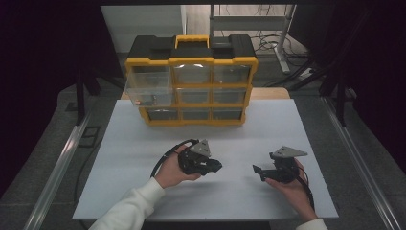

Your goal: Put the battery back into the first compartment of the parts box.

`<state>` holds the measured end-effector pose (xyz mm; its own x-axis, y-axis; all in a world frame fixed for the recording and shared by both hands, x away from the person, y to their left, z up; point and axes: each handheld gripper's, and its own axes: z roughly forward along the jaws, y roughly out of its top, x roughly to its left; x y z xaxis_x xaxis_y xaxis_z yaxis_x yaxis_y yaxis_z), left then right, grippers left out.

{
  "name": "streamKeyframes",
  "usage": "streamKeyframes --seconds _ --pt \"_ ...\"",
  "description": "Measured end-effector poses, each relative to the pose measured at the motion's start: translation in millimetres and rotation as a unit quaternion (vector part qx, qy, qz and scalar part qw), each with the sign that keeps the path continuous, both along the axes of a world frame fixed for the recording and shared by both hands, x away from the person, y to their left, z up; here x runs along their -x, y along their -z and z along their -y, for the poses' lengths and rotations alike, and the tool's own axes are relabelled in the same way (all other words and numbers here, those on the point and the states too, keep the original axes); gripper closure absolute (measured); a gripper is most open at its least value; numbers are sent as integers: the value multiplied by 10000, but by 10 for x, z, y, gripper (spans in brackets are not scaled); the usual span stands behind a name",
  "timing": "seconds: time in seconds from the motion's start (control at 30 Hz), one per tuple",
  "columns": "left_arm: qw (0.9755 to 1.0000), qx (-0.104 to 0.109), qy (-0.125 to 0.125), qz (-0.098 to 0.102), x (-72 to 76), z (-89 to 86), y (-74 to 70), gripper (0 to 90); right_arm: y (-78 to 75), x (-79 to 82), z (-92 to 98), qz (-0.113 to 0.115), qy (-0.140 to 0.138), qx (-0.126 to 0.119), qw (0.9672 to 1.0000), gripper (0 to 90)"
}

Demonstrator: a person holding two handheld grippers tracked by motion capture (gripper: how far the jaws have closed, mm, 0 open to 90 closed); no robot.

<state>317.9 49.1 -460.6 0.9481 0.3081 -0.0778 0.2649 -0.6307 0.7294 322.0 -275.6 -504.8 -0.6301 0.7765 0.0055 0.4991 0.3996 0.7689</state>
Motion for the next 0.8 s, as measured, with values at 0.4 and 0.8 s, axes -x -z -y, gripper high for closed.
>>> streamKeyframes --seconds 0.4,0.8 --pt "9991 375 -193 73 -4 -222 -96 771 -1 2 2 -1 -4 3 10000 141" --pt "9976 602 -332 124 20 -407 -126 771 -2 3 2 0 -10 5 10000 142"
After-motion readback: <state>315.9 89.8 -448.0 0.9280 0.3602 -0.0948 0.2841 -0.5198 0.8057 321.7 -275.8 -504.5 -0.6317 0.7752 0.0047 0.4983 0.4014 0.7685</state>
